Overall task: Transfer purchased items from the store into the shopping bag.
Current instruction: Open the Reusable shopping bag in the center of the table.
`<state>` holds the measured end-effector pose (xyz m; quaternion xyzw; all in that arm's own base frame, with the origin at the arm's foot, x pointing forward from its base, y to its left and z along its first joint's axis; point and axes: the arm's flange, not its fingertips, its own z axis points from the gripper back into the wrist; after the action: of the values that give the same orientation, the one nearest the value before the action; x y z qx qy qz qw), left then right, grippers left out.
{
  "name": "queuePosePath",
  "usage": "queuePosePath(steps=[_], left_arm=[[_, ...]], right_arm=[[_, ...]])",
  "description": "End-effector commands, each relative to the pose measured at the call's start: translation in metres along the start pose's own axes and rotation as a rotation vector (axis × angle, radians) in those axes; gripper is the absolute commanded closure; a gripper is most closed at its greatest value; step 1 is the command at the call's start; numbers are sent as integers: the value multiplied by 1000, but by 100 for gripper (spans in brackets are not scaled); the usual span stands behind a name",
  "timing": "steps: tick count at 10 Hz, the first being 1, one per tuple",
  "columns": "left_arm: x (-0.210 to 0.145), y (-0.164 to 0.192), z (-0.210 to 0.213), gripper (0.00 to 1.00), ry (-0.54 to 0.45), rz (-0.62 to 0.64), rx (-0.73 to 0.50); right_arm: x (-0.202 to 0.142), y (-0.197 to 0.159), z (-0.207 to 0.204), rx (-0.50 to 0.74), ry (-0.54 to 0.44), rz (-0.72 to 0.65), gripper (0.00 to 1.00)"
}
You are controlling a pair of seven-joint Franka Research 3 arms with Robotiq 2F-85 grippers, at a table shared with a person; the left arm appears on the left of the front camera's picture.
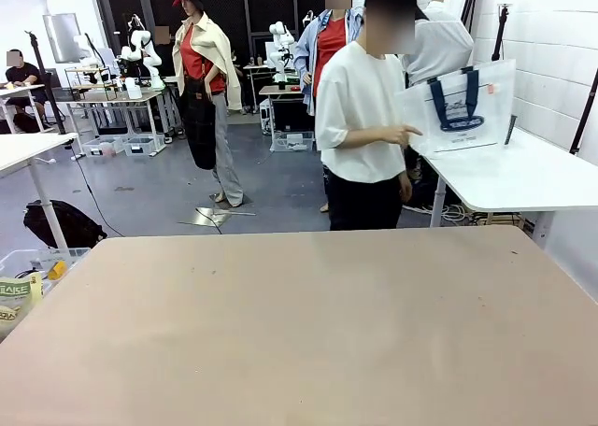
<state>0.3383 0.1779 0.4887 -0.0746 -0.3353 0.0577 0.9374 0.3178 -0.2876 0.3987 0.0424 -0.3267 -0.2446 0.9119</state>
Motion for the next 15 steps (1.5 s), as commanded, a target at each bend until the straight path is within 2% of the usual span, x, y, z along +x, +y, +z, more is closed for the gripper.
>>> queuePosePath(steps=[1,15], left_arm=[[-1,0,1,0,4,13,6],[-1,0,1,0,4,13,6]], right_arm=[[-2,2,1,-8,5,9,0],[-2,2,1,-8,5,9,0]])
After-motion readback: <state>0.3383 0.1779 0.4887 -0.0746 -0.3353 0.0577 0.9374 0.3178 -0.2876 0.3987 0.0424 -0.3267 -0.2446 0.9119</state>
